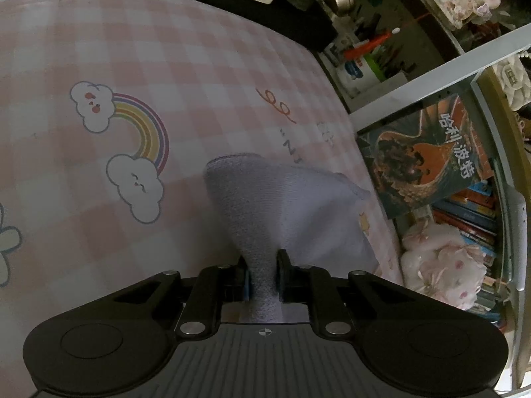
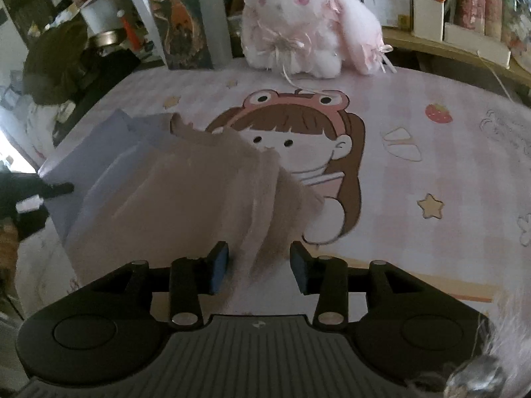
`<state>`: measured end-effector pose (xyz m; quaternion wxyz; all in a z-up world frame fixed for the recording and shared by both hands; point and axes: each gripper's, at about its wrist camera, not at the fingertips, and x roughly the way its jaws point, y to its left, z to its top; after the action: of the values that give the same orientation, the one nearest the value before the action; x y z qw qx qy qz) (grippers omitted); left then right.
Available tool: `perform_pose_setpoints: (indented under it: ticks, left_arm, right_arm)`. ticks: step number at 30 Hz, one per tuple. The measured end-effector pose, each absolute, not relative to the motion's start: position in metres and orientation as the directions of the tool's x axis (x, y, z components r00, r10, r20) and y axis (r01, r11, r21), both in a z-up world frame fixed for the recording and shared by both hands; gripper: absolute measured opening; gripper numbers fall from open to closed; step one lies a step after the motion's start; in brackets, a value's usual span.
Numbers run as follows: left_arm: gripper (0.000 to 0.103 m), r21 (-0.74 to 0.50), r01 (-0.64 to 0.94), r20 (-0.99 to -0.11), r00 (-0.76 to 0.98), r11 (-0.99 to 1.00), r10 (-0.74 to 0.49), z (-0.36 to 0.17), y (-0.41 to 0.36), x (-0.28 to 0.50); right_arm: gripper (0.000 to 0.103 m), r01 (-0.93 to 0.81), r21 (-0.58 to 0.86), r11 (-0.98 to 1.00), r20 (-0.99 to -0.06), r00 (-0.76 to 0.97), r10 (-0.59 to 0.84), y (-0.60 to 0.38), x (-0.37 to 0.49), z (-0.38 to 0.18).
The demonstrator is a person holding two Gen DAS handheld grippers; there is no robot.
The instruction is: Fold clothes
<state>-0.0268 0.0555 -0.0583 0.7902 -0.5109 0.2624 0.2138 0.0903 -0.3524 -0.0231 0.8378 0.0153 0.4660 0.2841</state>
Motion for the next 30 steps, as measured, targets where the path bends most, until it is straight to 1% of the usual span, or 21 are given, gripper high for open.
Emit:
perform_pose_setpoints:
  ticks: [2, 8, 10, 15, 20, 22, 25, 28, 30]
  left_arm:
    - [0.012, -0.696, -0.599, -0.626, 0.776, 0.396, 0.075, -0.054, 0.053, -0.027]
    - [0.009, -0.697, -0.579, -0.604, 0.792, 0.423, 0.089, -0.04, 0.045, -0.026]
    - [0.009, -0.698, -0.566, -0.592, 0.801, 0.439, 0.092, -0.033, 0.04, -0.026]
    - [0.008, -0.693, -0.485, -0.522, 0.848, 0.534, 0.093, 0.008, 0.008, -0.022]
    - [0.008, -0.679, -0.396, -0.45, 0.89, 0.618, 0.075, 0.045, -0.033, -0.021]
    - [0.008, -0.613, -0.349, -0.437, 0.897, 0.709, 0.063, 0.06, -0.06, -0.019]
    - [0.008, -0.402, -0.245, -0.453, 0.891, 0.882, 0.041, 0.08, -0.113, -0.016]
    - [0.009, -0.246, -0.116, -0.505, 0.863, 0.962, -0.026, 0.079, -0.164, -0.02]
    - [0.01, -0.125, -0.034, -0.569, 0.821, 0.992, -0.043, 0.068, -0.198, -0.021]
  right_arm:
    - [0.035, -0.443, 0.307, 0.843, -0.785, 0.383, 0.487, -0.351, 0.095, -0.03]
    - [0.035, -0.411, 0.381, 0.828, -0.776, 0.344, 0.528, -0.362, 0.098, -0.04]
    - [0.035, -0.423, 0.38, 0.823, -0.772, 0.344, 0.534, -0.362, 0.098, -0.04]
    - [0.035, -0.473, 0.355, 0.806, -0.769, 0.343, 0.54, -0.359, 0.096, -0.04]
    - [0.035, -0.509, 0.36, 0.782, -0.758, 0.329, 0.563, -0.362, 0.098, -0.042]
    - [0.034, -0.515, 0.369, 0.774, -0.753, 0.322, 0.574, -0.364, 0.099, -0.043]
    - [0.034, -0.527, 0.381, 0.76, -0.745, 0.311, 0.59, -0.367, 0.1, -0.044]
    - [0.034, -0.54, 0.392, 0.745, -0.738, 0.299, 0.605, -0.37, 0.102, -0.045]
    - [0.034, -0.549, 0.397, 0.735, -0.734, 0.291, 0.614, -0.372, 0.102, -0.046]
